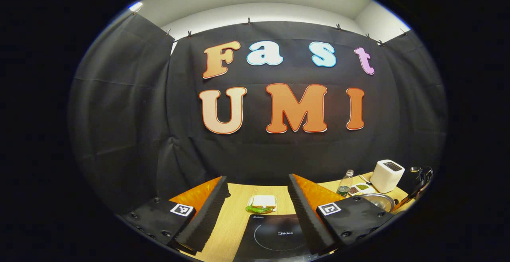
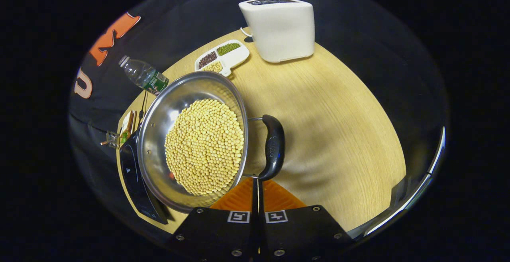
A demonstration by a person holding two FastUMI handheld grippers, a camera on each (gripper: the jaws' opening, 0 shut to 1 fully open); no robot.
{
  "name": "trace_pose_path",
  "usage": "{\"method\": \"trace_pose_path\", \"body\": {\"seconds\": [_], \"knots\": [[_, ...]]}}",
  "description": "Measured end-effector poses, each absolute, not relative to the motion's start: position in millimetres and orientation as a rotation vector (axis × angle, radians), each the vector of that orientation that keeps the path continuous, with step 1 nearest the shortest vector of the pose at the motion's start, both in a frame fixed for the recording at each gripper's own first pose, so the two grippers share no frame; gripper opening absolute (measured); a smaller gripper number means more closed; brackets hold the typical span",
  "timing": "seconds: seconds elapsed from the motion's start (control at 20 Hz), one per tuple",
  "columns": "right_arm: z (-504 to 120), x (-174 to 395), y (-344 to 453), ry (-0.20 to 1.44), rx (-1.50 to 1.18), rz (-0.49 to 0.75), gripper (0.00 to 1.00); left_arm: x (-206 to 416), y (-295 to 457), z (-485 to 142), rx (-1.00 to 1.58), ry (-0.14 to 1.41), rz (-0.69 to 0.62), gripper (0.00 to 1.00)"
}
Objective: First push the handle of the pot to place it horizontally, then grasp the pot with both hands and set it on the induction cooktop.
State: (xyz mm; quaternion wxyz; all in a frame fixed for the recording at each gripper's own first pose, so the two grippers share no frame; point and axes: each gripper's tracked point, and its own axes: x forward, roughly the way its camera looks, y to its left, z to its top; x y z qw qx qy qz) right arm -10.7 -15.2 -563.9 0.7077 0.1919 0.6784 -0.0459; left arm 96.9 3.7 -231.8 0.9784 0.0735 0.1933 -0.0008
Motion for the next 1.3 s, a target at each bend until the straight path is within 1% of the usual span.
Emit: {"method": "trace_pose_path", "body": {"seconds": [0.3, 0.5, 0.65, 0.85, 1.1, 1.15, 1.2, 1.25, 1.3], "knots": [[-576, 21, -28, 1.447, 0.333, -0.166, 0.0, 103, 13, -240, 0.135, 0.396, 0.021, 0.99], [-580, 39, -35, 1.414, 0.268, -0.18, 0.0, 102, 15, -251, 0.123, 0.413, 0.017, 0.97], [-580, 54, -38, 1.393, 0.269, -0.192, 0.0, 103, 14, -260, 0.132, 0.427, 0.012, 0.99], [-581, 62, -38, 1.38, 0.254, -0.187, 0.0, 103, 6, -274, 0.118, 0.46, -0.01, 0.99], [-551, 66, -37, 1.317, 0.271, -0.152, 0.01, 101, -23, -304, 0.103, 0.536, -0.072, 0.99], [-543, 67, -37, 1.305, 0.272, -0.14, 0.02, 100, -34, -314, 0.101, 0.561, -0.095, 0.99], [-534, 69, -34, 1.291, 0.278, -0.121, 0.09, 98, -45, -321, 0.097, 0.582, -0.119, 0.98], [-526, 71, -30, 1.279, 0.282, -0.106, 0.13, 96, -58, -330, 0.093, 0.607, -0.147, 0.98], [-519, 73, -27, 1.269, 0.282, -0.09, 0.25, 94, -71, -339, 0.092, 0.635, -0.177, 0.98]]}}
